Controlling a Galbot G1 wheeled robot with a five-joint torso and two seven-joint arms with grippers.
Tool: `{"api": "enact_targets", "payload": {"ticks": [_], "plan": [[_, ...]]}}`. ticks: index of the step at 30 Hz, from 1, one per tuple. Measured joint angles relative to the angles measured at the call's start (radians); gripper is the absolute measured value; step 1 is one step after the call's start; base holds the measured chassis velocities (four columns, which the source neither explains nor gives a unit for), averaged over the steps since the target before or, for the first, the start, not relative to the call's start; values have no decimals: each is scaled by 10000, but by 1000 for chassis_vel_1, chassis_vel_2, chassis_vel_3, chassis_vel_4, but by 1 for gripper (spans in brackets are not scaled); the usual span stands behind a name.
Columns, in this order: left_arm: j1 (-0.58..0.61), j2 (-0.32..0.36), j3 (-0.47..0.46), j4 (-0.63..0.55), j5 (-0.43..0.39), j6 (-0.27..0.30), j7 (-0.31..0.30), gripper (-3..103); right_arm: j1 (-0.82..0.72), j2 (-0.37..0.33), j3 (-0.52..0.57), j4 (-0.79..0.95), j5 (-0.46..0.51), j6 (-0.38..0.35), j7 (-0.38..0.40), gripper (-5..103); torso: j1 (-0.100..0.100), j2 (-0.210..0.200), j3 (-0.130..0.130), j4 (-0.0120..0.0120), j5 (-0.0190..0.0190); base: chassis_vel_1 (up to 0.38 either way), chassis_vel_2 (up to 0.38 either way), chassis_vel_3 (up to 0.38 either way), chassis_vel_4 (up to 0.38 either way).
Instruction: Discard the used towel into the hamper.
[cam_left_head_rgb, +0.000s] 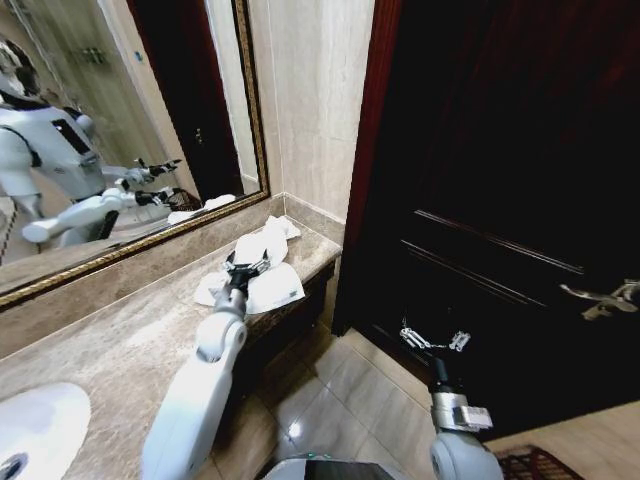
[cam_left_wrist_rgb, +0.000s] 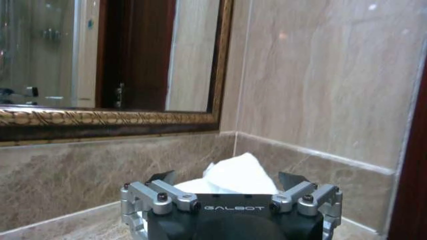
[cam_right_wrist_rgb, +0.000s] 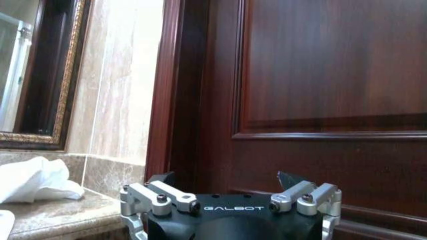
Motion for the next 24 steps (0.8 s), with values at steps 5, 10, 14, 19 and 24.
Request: {"api": "enact_targets", "payload": {"ticks": [5,10,14,19,24], "plan": [[-1123,-264,420,1092,12,699,-738,100,-24,35,19,-36,-147,-9,191,100,0,0,0,-1,2,0,0,0,0],[-2150,-348,979,2191,-468,995,-1293,100,-39,55,48,-32,-183,-24,261,100,0,0,0,-1,1,0,0,0,0],[-3009,-429,1433,3301,-845,1061,-1639,100,-39,64,109,-32,-200,-20,272,100,1,-1,-1,-2,1,0,0,0,0],[-3777,-364,2024,4433,-1235,1058,-1966,100,-21,137,177,-63,-186,66,290,100,0,0,-1,0,1,0,0,0,0],[-4100,-174,2560,4905,-1368,935,-1986,98,14,160,192,-108,-164,114,306,100,0,-1,-1,-1,1,0,0,0,0]]}}
